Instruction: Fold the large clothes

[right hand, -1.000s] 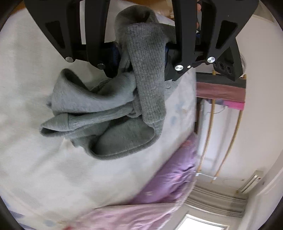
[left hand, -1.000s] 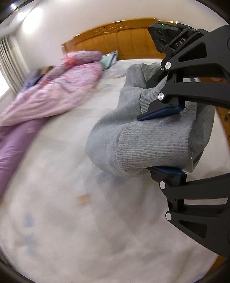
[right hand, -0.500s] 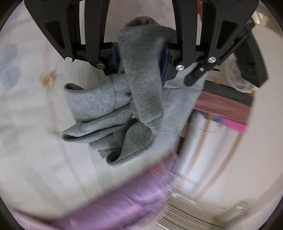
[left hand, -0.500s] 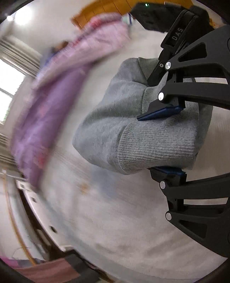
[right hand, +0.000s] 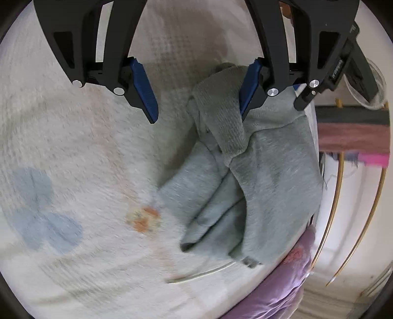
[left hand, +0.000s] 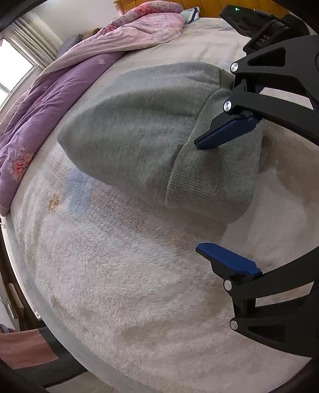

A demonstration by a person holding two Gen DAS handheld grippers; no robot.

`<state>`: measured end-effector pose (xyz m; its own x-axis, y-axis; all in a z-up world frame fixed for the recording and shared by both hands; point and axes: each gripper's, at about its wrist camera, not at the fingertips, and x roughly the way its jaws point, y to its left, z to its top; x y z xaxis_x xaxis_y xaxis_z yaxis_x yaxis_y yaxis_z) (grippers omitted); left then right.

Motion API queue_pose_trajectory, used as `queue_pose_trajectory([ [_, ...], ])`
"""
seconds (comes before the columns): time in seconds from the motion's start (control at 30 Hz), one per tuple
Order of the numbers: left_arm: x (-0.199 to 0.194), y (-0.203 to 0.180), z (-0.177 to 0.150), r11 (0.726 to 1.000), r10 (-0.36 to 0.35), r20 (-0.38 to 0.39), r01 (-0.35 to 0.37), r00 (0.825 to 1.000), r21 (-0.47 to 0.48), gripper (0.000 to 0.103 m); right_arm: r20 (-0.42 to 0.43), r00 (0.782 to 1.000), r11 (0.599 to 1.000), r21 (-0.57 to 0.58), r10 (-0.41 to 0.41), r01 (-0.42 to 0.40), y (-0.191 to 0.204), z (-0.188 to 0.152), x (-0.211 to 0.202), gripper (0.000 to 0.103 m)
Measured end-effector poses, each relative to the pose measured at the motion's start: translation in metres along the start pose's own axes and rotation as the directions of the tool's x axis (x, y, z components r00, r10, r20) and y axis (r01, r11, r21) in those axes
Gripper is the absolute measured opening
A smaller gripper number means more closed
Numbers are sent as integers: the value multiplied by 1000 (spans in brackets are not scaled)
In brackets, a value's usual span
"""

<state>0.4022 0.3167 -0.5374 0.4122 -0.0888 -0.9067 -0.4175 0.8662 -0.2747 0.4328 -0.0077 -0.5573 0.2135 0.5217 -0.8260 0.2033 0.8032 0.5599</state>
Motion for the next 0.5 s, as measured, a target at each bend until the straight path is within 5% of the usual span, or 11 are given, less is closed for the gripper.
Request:
queue_pose_trajectory([
  [0.27, -31, -29, -11, 988, 105, 25, -107, 994, 110, 90, 0, 998, 986, -153, -70, 69, 24, 4, -23, 61],
  [0.5, -87, -79, -27, 974, 124, 98, -140, 987, 178, 90, 100, 991, 913, -391, -83, 116, 64, -4, -85, 62],
])
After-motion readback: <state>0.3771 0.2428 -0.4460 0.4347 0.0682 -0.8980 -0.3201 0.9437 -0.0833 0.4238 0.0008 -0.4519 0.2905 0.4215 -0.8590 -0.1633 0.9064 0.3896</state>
